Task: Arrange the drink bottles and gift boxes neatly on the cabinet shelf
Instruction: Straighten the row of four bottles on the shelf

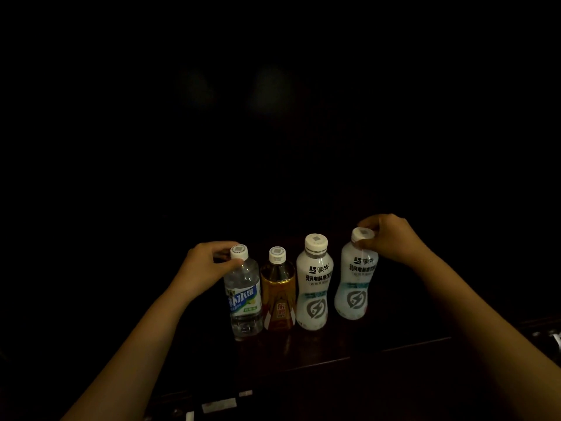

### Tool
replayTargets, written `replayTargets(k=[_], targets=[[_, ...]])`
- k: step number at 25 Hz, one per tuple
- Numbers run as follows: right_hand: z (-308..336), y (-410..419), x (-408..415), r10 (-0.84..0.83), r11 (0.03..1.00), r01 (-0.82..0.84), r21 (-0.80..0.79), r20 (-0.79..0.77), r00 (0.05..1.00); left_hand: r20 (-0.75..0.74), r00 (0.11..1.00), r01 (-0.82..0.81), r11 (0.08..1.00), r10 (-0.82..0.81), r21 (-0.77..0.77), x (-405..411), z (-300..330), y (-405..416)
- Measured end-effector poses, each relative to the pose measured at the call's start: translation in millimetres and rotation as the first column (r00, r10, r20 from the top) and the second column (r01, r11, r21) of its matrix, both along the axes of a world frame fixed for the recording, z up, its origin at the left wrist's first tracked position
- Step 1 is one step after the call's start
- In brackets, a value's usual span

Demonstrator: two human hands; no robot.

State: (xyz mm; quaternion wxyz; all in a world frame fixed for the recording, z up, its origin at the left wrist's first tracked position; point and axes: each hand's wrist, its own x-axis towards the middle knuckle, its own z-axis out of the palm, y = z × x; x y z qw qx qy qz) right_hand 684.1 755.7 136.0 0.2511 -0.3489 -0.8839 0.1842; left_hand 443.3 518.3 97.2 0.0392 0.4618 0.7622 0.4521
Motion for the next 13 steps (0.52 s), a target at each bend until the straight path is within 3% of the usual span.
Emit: replayTargets(k=[13], targets=[[-4,-18,-9,-0.005,1.000,0.005,-0.005,-0.013,1.000,-0.011,1.000,-0.015,0.999,0.015,-0.030,3,4,1]])
